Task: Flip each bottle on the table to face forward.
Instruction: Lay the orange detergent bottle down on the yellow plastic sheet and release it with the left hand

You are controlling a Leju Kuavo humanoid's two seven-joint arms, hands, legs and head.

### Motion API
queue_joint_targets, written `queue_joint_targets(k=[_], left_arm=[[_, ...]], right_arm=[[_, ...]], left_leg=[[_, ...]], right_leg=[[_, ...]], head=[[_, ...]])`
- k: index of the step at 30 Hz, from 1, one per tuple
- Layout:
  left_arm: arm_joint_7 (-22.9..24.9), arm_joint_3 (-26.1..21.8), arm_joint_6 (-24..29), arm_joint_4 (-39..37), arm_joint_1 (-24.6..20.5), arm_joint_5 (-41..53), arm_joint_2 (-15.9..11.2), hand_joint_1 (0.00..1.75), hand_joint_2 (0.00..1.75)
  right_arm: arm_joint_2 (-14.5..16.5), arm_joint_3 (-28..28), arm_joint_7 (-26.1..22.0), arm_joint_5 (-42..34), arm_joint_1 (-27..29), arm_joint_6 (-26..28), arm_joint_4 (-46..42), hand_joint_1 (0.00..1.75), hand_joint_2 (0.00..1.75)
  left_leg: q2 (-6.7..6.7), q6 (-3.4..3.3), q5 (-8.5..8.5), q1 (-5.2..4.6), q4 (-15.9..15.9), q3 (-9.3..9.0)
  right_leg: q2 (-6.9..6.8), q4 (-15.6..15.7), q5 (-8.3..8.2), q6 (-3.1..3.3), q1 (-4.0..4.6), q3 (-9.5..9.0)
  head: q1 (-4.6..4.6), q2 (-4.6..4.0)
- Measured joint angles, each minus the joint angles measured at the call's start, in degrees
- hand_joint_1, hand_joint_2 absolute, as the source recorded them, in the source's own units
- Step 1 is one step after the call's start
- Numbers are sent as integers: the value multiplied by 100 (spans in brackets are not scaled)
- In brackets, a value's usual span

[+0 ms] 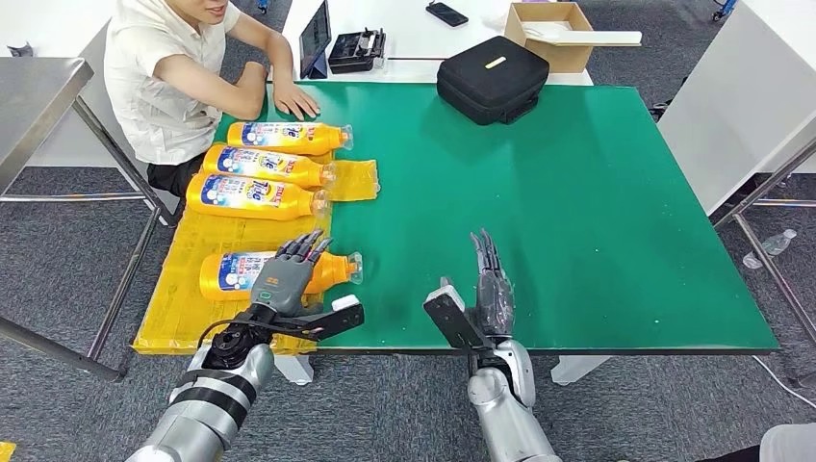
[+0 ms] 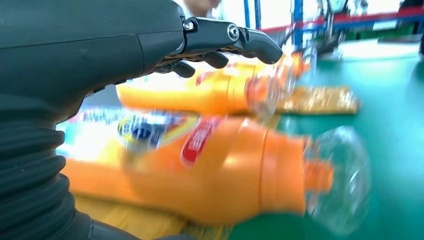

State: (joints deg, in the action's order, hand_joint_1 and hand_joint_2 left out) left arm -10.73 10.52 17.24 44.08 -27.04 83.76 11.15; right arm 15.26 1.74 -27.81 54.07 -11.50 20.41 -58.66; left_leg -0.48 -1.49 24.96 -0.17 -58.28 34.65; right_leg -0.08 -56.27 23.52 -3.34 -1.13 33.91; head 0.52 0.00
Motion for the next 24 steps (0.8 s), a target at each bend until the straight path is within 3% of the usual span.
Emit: queue_joint_targets(k=[14,18,24], left_arm=[[136,695,431,1264,405,118,9,0,175],[-108,709,292,2114,827,-757,160,0,175],[-712,610,-320,3281,1449,-3117,496,0,175]], right_arm=[[3,-89,-20,-15,156,6,-208,0,0],[6,-167,-309,-753,335,-336,-598,0,175],[123,-312,-495,-1828,783,-1168,-1747,0,175]], left_leg=[[-1,0,0,-1,0,4],[-3,-1,3,-1,0,12],[-5,1,8,-4,0,21]], right_leg=[[-1,1,0,0,-1,4],[-2,1,2,-1,-1,9],[-2,4,4,-1,-3,20]], head=[[-1,0],[0,0],[0,0]])
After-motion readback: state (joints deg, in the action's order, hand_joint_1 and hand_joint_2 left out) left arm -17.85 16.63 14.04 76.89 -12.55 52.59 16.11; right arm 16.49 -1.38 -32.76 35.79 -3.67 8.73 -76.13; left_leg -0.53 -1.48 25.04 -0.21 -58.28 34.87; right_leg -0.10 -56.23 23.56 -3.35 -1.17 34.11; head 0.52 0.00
